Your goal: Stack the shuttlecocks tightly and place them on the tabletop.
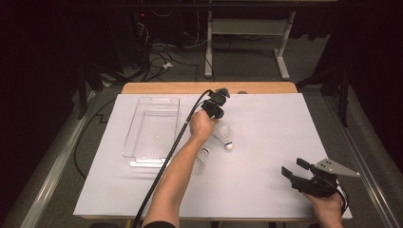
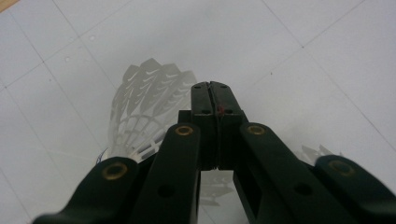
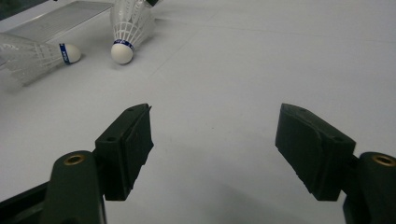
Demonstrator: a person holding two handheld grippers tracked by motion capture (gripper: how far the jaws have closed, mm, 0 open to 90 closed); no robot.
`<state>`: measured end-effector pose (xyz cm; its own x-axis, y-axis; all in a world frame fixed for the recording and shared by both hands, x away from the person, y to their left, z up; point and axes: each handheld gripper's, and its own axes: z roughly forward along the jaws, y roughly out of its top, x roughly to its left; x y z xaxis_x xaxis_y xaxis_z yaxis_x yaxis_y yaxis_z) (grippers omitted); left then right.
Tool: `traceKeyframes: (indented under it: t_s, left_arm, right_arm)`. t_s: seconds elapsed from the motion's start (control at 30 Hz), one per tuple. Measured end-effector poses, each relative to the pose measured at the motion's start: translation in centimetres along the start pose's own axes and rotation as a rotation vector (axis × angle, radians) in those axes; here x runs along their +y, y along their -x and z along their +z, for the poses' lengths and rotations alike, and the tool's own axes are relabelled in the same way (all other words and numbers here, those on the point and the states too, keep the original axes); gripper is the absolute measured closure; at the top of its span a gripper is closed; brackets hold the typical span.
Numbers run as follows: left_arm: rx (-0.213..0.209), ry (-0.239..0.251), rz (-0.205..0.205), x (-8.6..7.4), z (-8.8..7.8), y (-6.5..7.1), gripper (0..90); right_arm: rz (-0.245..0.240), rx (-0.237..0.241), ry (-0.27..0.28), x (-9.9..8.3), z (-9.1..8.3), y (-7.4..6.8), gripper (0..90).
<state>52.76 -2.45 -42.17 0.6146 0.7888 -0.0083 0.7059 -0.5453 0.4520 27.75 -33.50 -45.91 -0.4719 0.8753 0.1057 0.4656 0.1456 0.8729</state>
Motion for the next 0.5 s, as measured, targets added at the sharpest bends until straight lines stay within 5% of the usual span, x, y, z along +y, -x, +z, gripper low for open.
traceKeyframes:
  t_s: [0.5]
  left_arm:
    - [-0.022,0.007,-0.004,0.18,0.26,0.11,86.4]
  right_arm:
    - [0.008,0.003,-0.006,-0.05,0.02,0.1,27.3]
